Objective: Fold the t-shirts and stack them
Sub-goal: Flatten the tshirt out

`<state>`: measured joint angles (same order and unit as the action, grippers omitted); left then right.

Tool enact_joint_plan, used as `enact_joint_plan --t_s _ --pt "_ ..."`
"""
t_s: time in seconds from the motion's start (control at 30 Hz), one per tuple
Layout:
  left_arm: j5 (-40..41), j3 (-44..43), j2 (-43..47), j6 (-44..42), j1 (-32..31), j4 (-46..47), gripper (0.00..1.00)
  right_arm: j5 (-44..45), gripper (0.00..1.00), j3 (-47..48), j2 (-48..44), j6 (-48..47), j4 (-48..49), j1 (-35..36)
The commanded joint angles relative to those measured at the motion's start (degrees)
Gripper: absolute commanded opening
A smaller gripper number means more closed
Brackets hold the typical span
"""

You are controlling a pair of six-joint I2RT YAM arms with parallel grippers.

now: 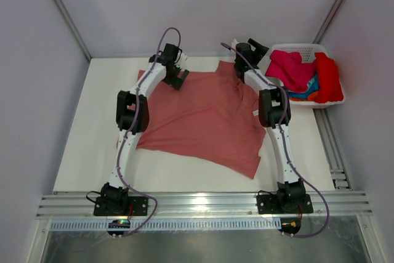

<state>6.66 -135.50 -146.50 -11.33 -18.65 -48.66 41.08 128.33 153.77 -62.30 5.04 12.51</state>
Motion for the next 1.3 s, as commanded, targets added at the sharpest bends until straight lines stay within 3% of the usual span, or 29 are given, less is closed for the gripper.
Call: enact_joint_plan --t_s 0.0,0.07,0.2,0.3,0.33,0.4,0.47,0.5,0.73,0.97,1.27 --pt "0.54 -4.06 5.6 2.1 0.9 -0.21 0.99 3.3 0.99 1.75 -8.65 7.35 2.63 -0.12" --pt "3.09 -4.77 7.8 3.41 1.25 1.81 0.99 3.39 0.99 1.22 -13.57 15.14 -1.06 -0.12" --pt "8.89 -5.74 11.23 5.61 2.39 3.66 0.99 -1.86 0.99 0.44 -21.74 28.85 -17.82 -0.03" --pt "10.48 -5.13 13.95 7.72 4.32 2.44 0.99 -14.85 0.99 -8.08 -30.51 34.07 -26.87 0.49" --pt "10.48 -4.51 14.74 8.34 4.94 1.91 0.99 -22.89 0.99 -12.88 -32.47 34.53 -29.1 0.67" --pt "10.75 0.11 17.8 9.22 7.05 1.03 0.99 -29.71 0.99 -20.35 -37.11 35.14 -33.93 0.85" --pt "10.57 4.96 20.1 9.31 9.76 0.85 0.99 -31.48 0.98 -25.3 -39.59 35.06 -35.53 0.85" --pt "6.13 12.82 23.24 10.09 13.52 -1.58 0.99 -32.37 0.95 -33.77 -42.91 35.41 -37.45 0.76" --pt "-3.91 26.33 27.67 5.19 16.28 -5.21 0.99 -36.5 0.93 -47.54 -47.69 36.46 -39.49 0.76" --pt "-11.14 33.54 28.46 4.92 16.28 -6.62 0.99 -37.3 0.91 -50.55 -49.45 36.11 -40.46 1.11" --pt "-7.81 34.16 23.8 3.95 16.28 -8.29 0.99 -34.15 0.91 -49.14 -44.97 36.9 -41.95 2.08"
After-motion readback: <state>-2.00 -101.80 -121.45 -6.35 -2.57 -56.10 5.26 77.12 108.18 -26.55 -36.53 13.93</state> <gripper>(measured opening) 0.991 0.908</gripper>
